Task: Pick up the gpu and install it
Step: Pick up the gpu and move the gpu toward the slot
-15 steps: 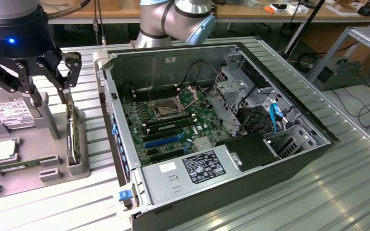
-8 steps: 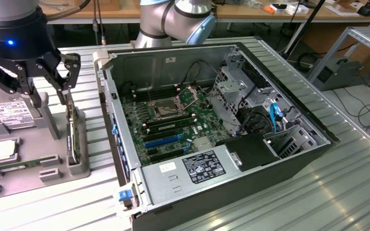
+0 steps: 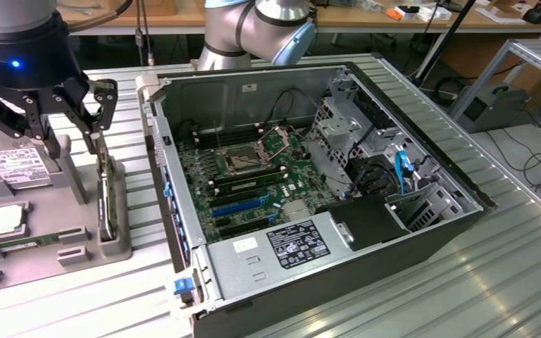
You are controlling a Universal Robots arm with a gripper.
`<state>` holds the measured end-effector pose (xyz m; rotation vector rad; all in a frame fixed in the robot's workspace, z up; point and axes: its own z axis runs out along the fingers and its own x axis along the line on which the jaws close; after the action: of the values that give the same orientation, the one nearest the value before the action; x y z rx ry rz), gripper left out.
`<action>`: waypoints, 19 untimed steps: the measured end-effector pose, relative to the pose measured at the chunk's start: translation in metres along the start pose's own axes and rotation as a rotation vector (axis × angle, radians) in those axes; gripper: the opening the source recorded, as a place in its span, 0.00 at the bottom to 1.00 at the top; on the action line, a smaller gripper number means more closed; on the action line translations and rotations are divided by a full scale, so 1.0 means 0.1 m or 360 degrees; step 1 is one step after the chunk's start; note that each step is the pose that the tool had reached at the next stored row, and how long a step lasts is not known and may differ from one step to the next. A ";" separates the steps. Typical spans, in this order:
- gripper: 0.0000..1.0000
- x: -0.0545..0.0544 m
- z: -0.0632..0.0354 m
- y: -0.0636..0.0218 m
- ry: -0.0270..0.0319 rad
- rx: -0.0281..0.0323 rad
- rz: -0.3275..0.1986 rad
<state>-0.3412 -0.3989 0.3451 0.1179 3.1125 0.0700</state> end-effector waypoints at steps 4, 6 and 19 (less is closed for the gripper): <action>0.48 0.00 0.023 -0.001 -0.00001 0.00000 0.0000; 0.48 0.00 0.050 -0.003 0.00000 0.00000 0.0000; 0.48 0.01 0.133 -0.007 0.00001 0.00002 0.0000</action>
<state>-0.3414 -0.3991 0.3317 0.1180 3.1126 0.0699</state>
